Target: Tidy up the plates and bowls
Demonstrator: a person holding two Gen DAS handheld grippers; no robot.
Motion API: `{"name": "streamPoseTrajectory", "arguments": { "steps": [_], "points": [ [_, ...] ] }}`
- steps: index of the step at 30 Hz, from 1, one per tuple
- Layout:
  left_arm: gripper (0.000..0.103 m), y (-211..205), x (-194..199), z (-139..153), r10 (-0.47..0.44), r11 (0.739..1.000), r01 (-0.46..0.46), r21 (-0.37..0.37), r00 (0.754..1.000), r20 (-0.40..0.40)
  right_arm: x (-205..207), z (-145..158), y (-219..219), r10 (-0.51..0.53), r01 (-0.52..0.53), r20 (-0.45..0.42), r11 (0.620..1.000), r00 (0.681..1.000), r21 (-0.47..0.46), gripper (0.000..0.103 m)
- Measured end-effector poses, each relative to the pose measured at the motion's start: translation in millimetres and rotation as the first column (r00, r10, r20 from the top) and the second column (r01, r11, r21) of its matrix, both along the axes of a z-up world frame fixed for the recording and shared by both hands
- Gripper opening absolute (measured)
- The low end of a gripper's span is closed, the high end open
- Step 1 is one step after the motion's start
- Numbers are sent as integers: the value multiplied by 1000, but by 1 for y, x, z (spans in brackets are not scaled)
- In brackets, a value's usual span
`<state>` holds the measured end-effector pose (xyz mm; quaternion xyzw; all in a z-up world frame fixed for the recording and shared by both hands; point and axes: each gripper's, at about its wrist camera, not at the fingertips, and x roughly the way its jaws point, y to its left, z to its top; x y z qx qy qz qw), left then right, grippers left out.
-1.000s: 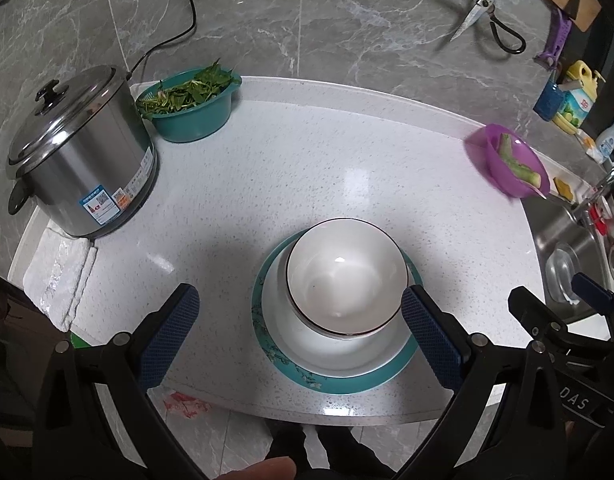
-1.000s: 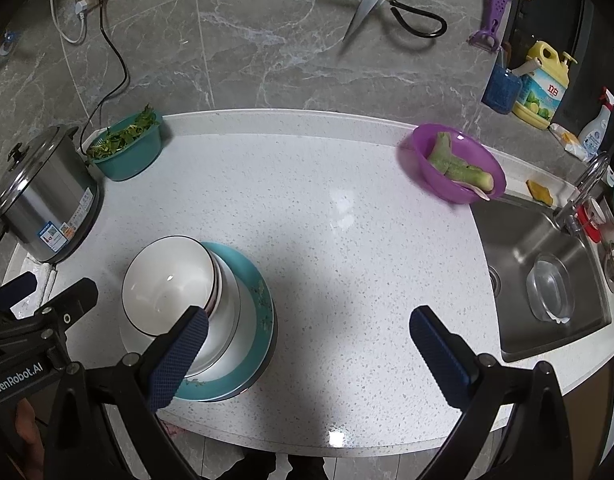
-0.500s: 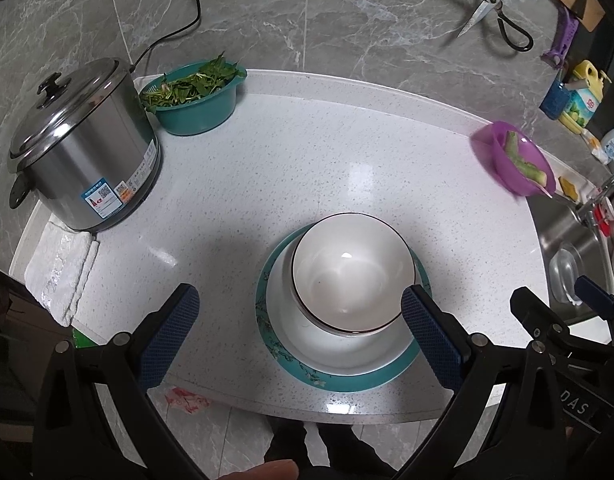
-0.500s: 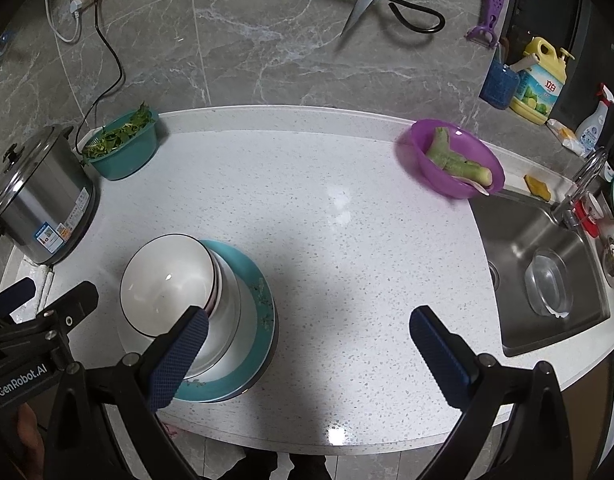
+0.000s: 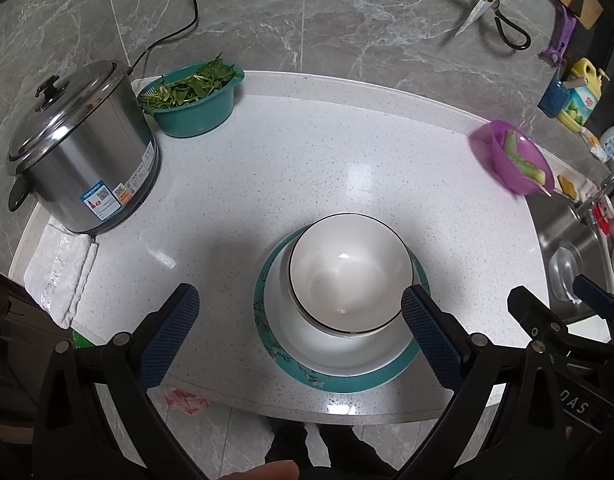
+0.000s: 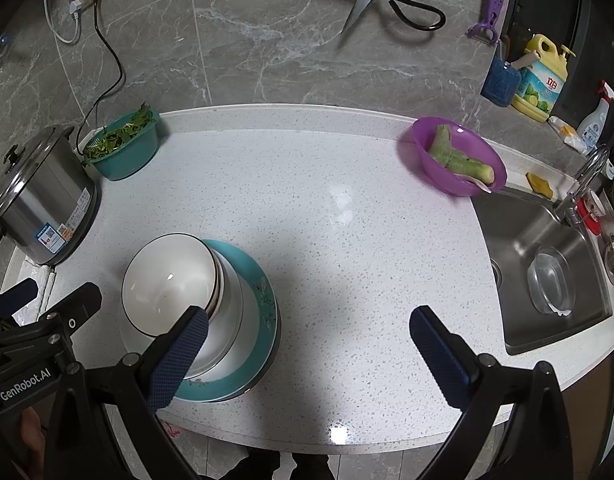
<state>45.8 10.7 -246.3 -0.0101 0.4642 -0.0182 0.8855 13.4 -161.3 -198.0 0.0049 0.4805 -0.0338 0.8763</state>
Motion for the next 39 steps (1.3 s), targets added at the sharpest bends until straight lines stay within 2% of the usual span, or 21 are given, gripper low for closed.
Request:
{"name": "streamPoseTrajectory", "arguments": {
  "steps": [39],
  "points": [
    [103, -1, 8, -3, 0, 1000, 0, -2, 1000, -11, 3, 0, 0, 2, -2, -3, 1000, 1000, 1, 103]
  ]
}}
